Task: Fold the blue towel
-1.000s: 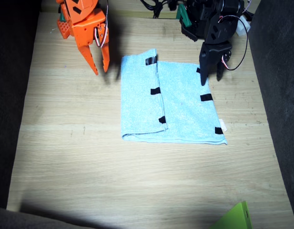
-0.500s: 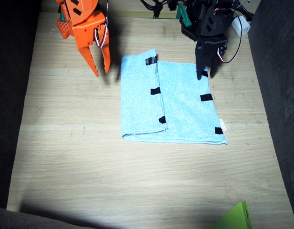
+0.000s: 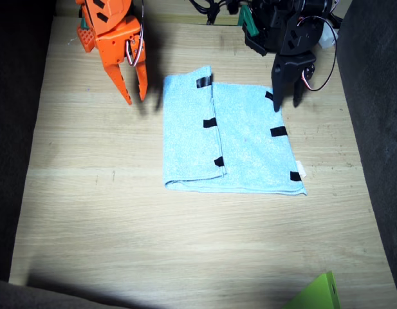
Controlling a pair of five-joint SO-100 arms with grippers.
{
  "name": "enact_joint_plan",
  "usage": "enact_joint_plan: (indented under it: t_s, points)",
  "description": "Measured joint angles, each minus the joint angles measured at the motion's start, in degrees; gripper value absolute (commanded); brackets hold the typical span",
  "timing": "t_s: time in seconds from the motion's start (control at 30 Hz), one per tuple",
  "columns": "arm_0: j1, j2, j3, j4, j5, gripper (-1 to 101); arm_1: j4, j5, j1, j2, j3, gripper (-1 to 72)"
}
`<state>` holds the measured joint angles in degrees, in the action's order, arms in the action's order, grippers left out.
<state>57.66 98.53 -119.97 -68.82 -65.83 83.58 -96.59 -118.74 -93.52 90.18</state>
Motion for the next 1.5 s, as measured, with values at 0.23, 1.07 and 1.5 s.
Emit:
enact_joint_plan:
  t_s: [0.23, 1.07, 1.5]
  points:
    - [1.23, -5.54, 9.58, -1.93, -2.64, 35, -0.88, 0.00, 0.26, 0.00, 0.00, 15.1]
    - [-2.11, -19.69, 17.05, -2.81, 2.37, 31, -0.35, 0.00, 0.18, 0.88, 0.00, 15.1]
    - [-2.02, -22.85, 20.04, -6.50, 3.87, 0, 3.52, 0.00, 1.67, -5.63, 0.00, 15.0]
